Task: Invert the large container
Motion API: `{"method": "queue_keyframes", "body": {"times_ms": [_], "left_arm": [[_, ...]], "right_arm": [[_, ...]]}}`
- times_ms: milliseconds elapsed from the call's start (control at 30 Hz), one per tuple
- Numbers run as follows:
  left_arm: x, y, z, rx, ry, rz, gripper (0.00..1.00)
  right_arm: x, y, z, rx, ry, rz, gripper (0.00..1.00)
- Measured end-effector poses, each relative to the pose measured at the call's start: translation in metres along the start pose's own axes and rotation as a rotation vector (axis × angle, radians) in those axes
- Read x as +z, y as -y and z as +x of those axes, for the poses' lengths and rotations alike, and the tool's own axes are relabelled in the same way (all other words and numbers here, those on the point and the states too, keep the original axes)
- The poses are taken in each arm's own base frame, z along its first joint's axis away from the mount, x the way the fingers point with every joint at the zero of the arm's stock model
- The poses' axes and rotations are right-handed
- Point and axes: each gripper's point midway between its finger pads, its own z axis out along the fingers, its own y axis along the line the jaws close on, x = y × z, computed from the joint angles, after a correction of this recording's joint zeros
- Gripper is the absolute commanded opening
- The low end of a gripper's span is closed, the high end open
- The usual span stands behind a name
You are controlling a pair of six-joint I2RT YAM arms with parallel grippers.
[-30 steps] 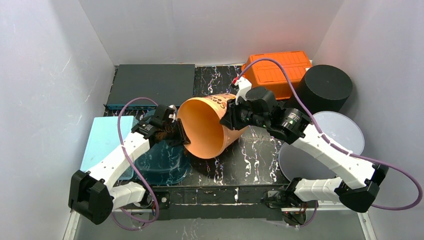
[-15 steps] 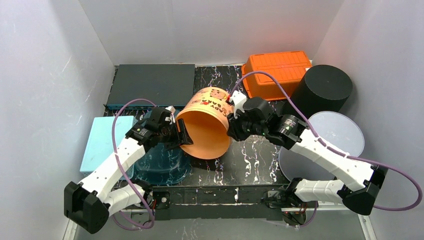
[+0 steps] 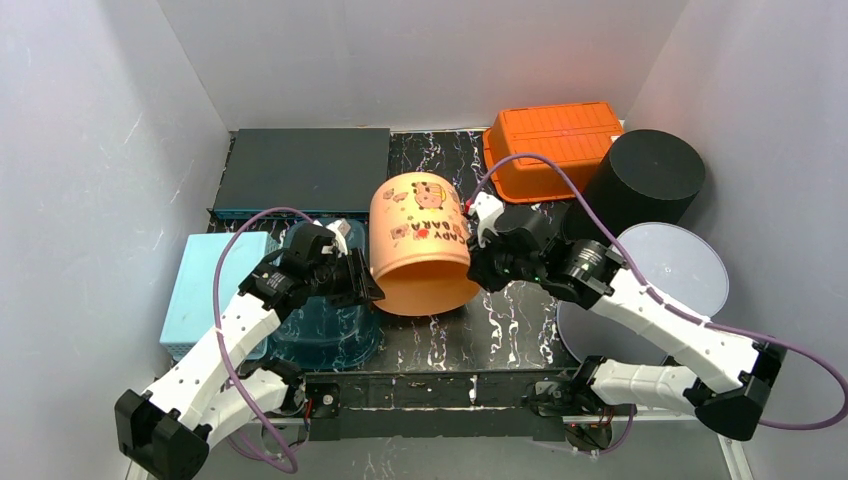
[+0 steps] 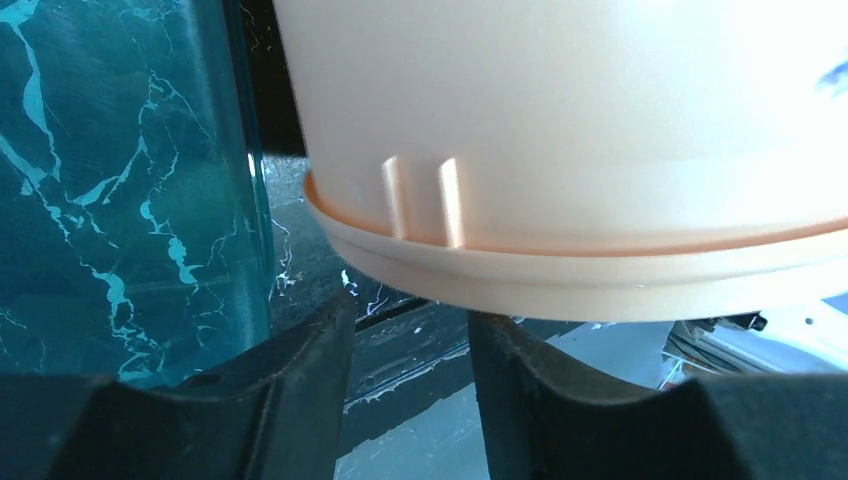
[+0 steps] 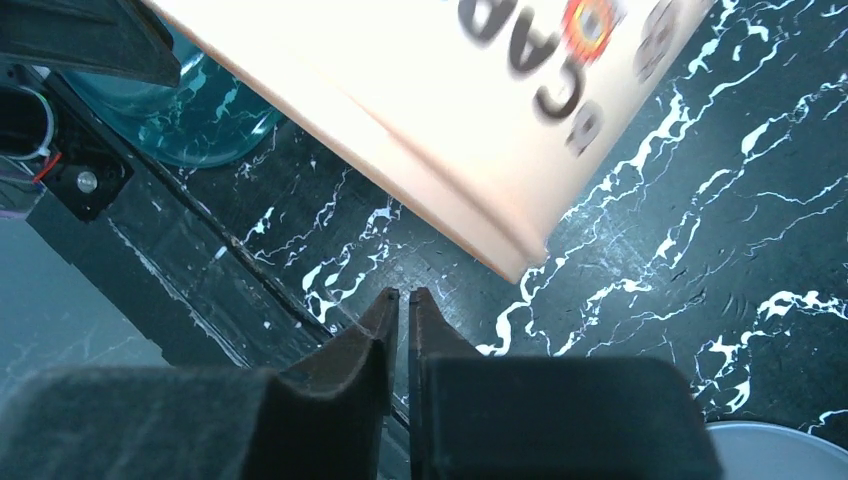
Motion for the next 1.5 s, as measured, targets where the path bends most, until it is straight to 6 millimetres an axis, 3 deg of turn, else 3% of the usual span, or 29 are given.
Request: {"method": "queue_keyframes", "body": {"times_ms": [100, 167, 300, 433, 567, 800, 1100, 1333, 1500], "left_arm": [[0.002, -0.002, 0.002, 0.005, -0.015, -0.006, 0.42], [0.003, -0.002, 0.003, 0.012, -0.022, -0.006, 0.42], [0.003, -0.002, 0.003, 0.028, -0.023, -0.001, 0.44], [0.001, -0.001, 0.003, 0.033, -0.019, 0.004, 0.44], [0.001, -0.001, 0.003, 0.034, -0.021, 0.007, 0.44], [-0.004, 0.005, 0.0, 0.038, -0.006, 0.019, 0.46], [-0.023, 0.022, -0.02, 0.07, 0.061, 0.04, 0.54], [-0.032, 0.036, -0.041, 0.087, 0.104, 0.03, 0.65], [-0.033, 0.044, -0.054, 0.092, 0.122, 0.023, 0.69]], "right_arm": [[-0.011, 0.001, -0.006, 0.019, 0.041, 0.01, 0.36], [-0.018, 0.002, -0.01, 0.038, 0.07, 0.016, 0.54], [-0.034, 0.003, -0.025, 0.104, 0.158, 0.031, 0.72], [-0.04, -0.001, -0.043, 0.164, 0.218, 0.019, 0.79], [-0.022, -0.006, -0.058, 0.199, 0.193, 0.02, 0.83], [0.018, -0.005, -0.063, 0.212, 0.106, 0.063, 0.79], [0.017, 0.001, -0.048, 0.204, 0.072, 0.091, 0.57], [0.007, -0.002, -0.034, 0.201, 0.071, 0.054, 0.53], [0.01, -0.006, -0.022, 0.182, 0.042, 0.038, 0.52]]}}
